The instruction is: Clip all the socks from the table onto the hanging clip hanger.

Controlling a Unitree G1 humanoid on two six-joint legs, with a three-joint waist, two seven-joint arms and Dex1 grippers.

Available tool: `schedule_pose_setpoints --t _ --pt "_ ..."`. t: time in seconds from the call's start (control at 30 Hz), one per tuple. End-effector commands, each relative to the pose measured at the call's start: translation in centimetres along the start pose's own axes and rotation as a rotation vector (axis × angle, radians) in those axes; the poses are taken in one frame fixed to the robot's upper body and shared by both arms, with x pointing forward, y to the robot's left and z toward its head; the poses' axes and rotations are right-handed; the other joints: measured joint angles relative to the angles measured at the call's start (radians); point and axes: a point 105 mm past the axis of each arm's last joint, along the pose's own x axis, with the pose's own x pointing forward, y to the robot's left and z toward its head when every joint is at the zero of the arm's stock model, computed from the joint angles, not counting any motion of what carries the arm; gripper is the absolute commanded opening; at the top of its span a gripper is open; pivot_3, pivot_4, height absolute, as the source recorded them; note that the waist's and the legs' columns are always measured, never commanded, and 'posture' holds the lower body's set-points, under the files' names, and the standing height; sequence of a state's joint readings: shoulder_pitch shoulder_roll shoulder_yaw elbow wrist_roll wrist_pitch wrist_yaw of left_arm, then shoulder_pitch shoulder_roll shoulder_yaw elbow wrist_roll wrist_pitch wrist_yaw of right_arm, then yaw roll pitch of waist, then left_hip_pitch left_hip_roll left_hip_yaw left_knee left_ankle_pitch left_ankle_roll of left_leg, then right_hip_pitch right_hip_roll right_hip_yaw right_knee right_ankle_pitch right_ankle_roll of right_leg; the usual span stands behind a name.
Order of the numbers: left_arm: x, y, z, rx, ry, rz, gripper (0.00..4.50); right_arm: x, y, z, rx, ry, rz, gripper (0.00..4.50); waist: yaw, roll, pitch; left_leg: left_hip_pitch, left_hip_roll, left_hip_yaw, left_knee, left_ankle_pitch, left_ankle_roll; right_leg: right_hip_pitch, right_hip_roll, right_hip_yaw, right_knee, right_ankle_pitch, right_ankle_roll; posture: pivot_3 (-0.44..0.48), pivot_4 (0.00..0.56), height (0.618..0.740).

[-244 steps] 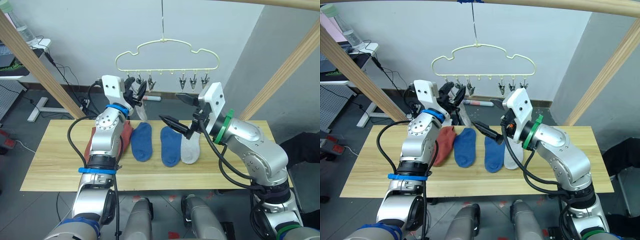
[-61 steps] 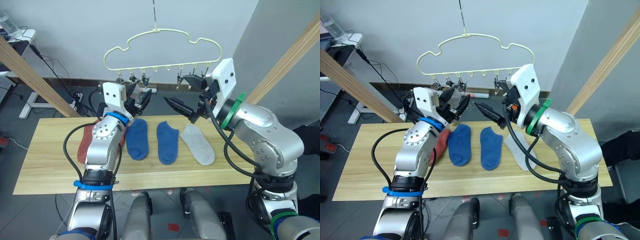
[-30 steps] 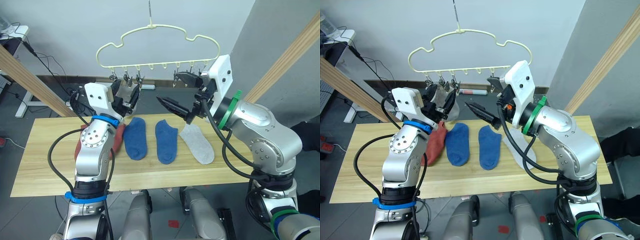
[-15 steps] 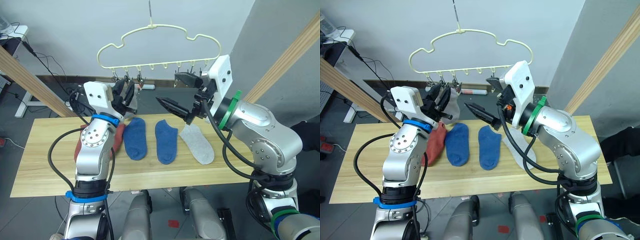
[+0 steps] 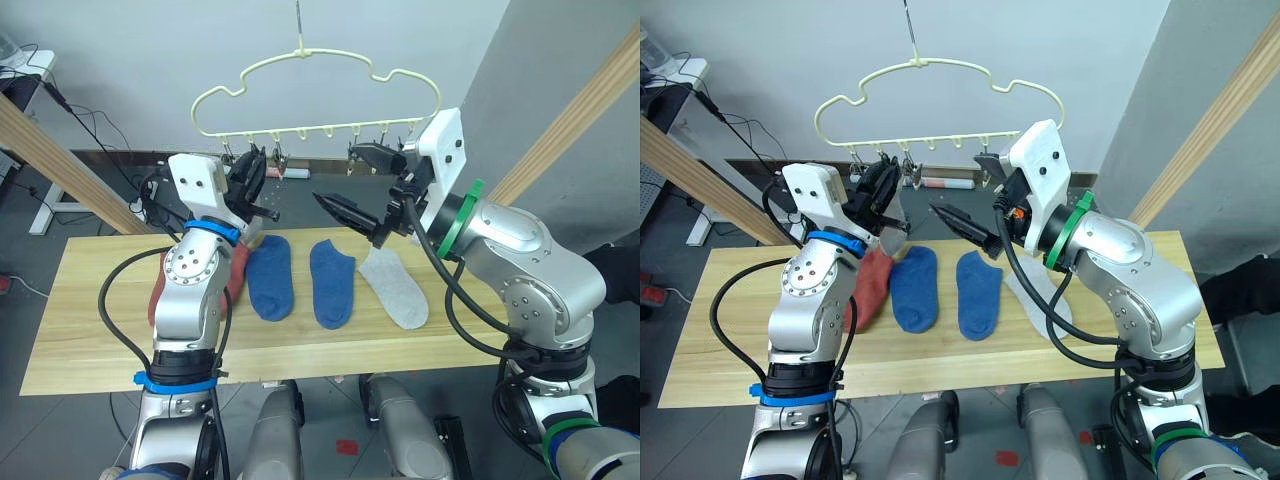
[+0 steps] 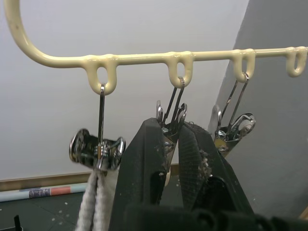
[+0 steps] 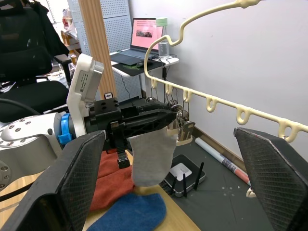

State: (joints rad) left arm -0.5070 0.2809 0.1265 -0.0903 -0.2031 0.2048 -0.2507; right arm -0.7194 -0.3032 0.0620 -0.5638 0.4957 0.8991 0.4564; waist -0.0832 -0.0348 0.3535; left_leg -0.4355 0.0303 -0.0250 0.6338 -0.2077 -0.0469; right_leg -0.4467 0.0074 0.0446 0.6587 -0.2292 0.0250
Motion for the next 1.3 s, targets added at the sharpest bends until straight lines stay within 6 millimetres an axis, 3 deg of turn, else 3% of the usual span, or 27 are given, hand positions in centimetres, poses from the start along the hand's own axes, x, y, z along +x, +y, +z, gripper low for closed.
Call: schedule_pose_setpoints --t 0.03,0.1,0.33,1.3 --pt "0.1 0.2 0.9 0.036 -0.038 0.008 0.49 -0.1 0.7 1.5 -0.036 -0.058 0.026 4.5 0.0 0.0 0.0 0.0 0.0 0.0 0.0 0.0 0.0 0.0 0.0 0.0 0.0 0.0 0.0 -0.141 0.38 0.74" --pt "0.1 0.1 0.8 0.038 -0.033 0.004 0.74 -0.1 0.7 1.5 -0.038 -0.057 0.024 4.5 0.0 0.0 0.0 0.0 0.0 0.0 -0.001 0.0 0.0 0.0 0.0 0.0 0.0 0.0 0.0 -0.143 0.382 0.74" --pt "0.4 0.1 0.9 0.039 -0.043 0.009 2.82 -0.1 0.6 1.4 -0.04 -0.054 0.02 4.5 0.0 0.0 0.0 0.0 0.0 0.0 -0.001 0.0 0.0 0.0 0.0 0.0 0.0 0.0 0.0 -0.143 0.382 0.74" --pt "2.6 0.3 0.8 0.011 -0.053 -0.017 2.82 -0.2 0.6 1.7 -0.044 -0.063 0.008 4.5 0.0 0.0 0.0 0.0 0.0 0.0 -0.003 0.0 0.0 -0.001 0.0 0.0 0.0 0.0 0.0 -0.156 0.38 0.74"
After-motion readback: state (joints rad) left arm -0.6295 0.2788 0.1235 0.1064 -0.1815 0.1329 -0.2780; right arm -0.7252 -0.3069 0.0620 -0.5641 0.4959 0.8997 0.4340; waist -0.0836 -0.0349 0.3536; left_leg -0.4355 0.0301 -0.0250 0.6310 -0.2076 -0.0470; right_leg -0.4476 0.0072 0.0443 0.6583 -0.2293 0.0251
